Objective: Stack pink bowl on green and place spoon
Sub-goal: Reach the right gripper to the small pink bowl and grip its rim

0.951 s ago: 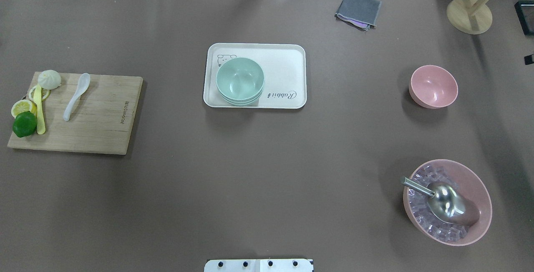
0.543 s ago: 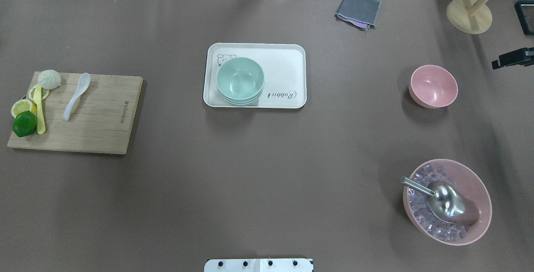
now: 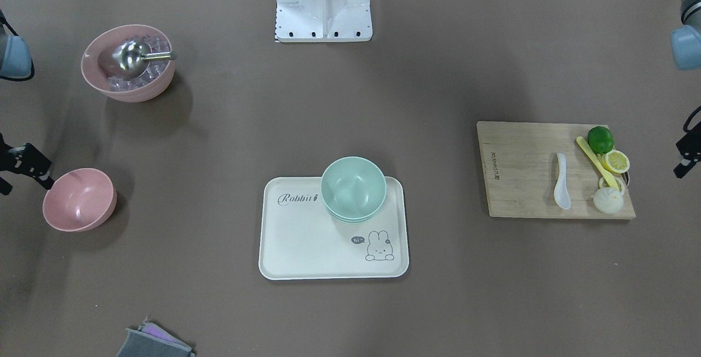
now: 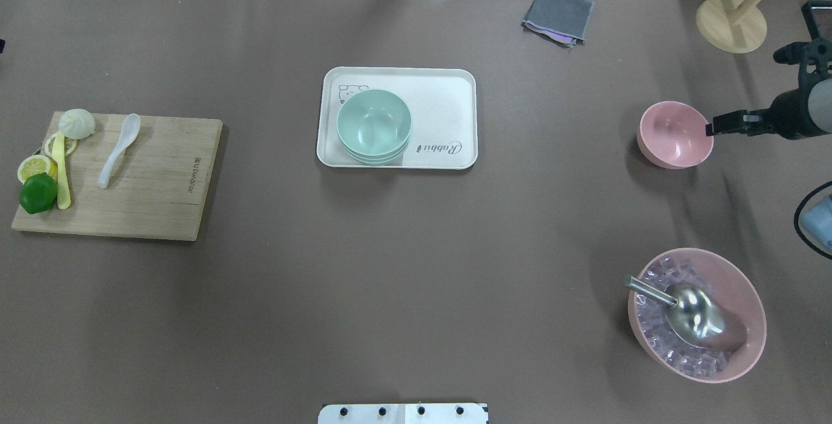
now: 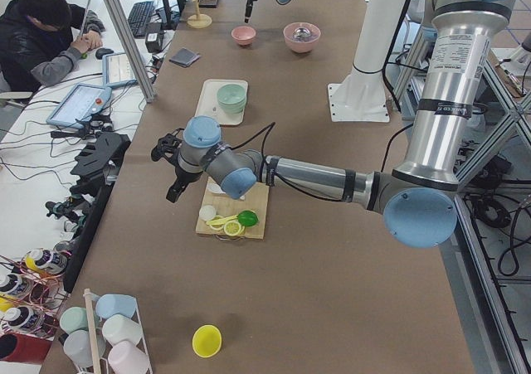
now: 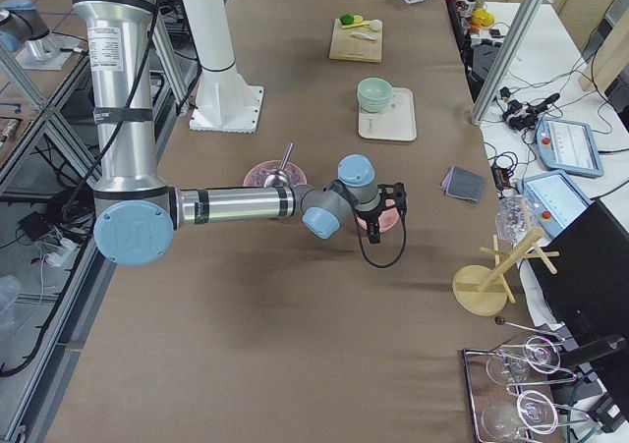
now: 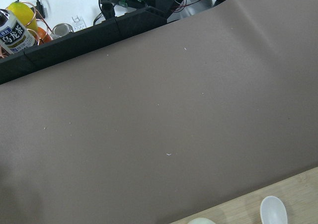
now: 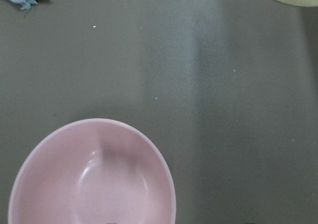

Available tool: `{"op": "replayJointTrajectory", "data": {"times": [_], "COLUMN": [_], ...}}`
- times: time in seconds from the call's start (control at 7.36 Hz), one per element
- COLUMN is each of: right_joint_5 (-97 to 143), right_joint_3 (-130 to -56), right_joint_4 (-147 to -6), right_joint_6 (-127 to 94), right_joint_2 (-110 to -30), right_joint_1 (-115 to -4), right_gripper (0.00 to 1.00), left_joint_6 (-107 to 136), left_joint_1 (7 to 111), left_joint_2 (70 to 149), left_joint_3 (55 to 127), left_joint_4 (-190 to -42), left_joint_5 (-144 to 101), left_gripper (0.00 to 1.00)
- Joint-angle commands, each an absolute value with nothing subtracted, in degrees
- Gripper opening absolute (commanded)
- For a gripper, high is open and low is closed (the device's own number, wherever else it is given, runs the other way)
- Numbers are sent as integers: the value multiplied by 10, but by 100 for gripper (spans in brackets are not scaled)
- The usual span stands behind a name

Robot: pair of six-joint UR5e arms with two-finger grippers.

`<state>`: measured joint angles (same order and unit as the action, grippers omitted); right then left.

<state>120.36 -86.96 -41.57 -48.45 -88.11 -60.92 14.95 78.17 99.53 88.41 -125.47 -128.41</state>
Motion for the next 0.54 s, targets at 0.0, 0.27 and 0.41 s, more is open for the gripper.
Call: {"op": "replayJointTrajectory", "data": {"times": [0.0, 0.27, 0.41], "right_joint_5": [1187, 1188, 1191], "right_joint_3": [-822, -820, -826], "right_joint_4": [-333, -331, -331], "right_joint_6": [-518, -528, -532], "right_joint_2": [-884, -884, -883], "right_joint_1": [-585, -585, -586], "right_gripper": [76, 35, 0], "left_joint_6": [149, 149, 149], "left_joint_1": [781, 780, 780], "left_joint_2": [994, 992, 991], "left_joint_3": [884, 885, 884], "left_joint_4": [-1256, -1256, -1256], "left_joint_5": [-1284, -1284, -1284], "left_gripper": [98, 98, 98]}}
